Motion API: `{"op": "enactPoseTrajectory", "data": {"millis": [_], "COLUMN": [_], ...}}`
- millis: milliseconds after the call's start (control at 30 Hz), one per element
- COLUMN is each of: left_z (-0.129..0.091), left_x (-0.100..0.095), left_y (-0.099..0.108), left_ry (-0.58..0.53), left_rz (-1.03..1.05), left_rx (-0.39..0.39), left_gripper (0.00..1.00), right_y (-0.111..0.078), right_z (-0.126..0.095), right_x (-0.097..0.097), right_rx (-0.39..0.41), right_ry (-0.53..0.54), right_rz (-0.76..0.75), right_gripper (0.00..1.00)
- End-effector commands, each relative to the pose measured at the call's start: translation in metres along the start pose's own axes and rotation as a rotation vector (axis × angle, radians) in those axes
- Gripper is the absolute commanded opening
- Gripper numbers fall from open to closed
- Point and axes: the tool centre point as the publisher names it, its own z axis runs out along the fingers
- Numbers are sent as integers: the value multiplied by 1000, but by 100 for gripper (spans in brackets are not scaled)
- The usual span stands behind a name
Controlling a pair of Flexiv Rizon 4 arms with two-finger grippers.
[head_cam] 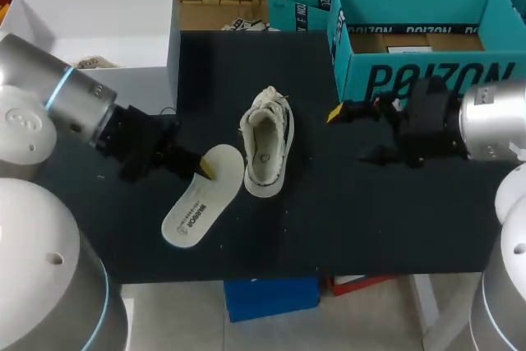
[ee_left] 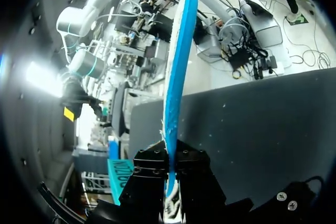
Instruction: Take the shoe out of the shoebox, open the shoe tongue, remove and reinsert the insole, then place the shoe into the shoebox
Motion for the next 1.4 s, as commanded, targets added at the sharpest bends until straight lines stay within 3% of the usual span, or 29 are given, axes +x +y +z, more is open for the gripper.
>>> {"op": "enactPoseTrajectory", "data": {"millis": [33, 667, 1400], "left_z": [5, 48, 68], "left_x": [-3, -16, -7], "left_y": [7, 49, 79], "left_ry": [18, 52, 157], "left_rz": [9, -75, -122], "left_rx": [24, 123, 74], "left_gripper": [0, 0, 0], "right_y": [-3, -3, -3], "right_z": [2, 2, 2], "right_x": [2, 2, 2], "right_rx": [-50, -50, -50], "right_ry": [-12, -12, -12], "right_rz": [2, 2, 2], "right_gripper": [100, 100, 100]}}
